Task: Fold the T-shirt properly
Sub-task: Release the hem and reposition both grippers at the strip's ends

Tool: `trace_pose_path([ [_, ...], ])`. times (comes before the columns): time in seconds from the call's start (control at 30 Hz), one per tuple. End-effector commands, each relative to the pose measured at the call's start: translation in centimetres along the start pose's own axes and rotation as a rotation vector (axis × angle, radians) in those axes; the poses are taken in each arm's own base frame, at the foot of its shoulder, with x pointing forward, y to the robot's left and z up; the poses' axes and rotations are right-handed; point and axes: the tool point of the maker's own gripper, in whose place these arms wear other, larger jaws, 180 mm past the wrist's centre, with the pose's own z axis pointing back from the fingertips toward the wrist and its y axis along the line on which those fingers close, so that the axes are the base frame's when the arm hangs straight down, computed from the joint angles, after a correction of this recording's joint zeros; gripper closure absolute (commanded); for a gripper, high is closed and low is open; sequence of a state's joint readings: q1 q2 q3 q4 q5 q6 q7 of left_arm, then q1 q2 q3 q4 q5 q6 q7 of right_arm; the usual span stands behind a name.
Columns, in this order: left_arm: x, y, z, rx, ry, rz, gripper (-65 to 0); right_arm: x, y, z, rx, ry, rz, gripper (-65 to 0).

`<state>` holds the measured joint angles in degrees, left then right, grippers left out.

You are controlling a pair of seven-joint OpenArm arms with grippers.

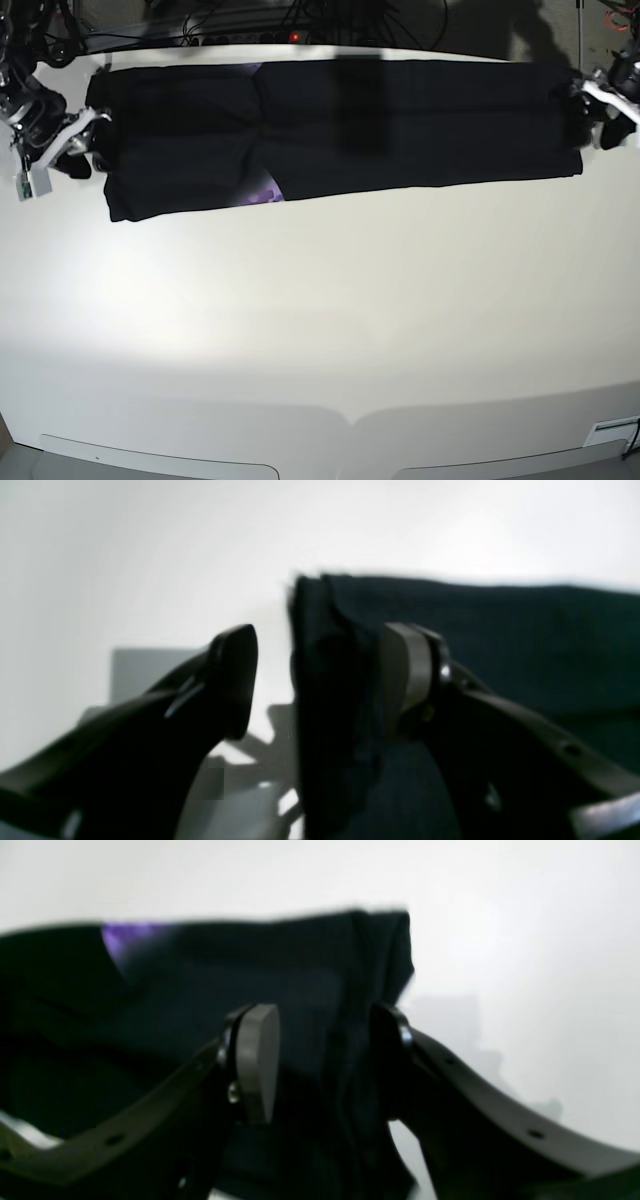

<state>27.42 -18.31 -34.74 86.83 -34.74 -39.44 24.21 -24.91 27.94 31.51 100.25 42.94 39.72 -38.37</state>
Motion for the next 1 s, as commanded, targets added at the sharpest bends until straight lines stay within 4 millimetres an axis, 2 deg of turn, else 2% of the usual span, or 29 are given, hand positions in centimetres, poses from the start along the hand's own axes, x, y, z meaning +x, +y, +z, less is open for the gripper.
trace_pose_path([
  [0.0, 1.1, 0.0, 0.2, -0.012, -0.016, -0.01, -37.1, 2.1, -0.1, 0.3, 0.01, -0.06, 0.021, -30.0],
  [0.13, -1.0, -0.6, 0.2, -0.039, 0.091, 0.024, -37.1, 4.0, 0.2, 0.0, 0.037, -0.101, 0.007, -30.0],
  [0.33, -0.7, -1.0, 0.2, -0.061, 0.069, 0.068, -37.1, 5.3, 0.1, -0.5, 0.042, -0.095, 0.02, -30.0],
  [0.57, -2.3, -1.2, 0.3, -0.095, 0.115, 0.183, -37.1, 6.3, -0.1, -0.6, 0.04, -0.113, 0.029, -30.0],
  [0.8, -1.4, -1.3, 0.2, -0.109, 0.071, 0.207, -37.1, 6.4, -0.1, -0.6, 0.04, -0.119, 0.029, -30.0],
  [0.97, -1.1, -0.6, 0.5, -0.103, 0.095, 0.175, -36.9, 6.6, -0.1, -0.6, 0.04, -0.127, 0.029, -30.0],
])
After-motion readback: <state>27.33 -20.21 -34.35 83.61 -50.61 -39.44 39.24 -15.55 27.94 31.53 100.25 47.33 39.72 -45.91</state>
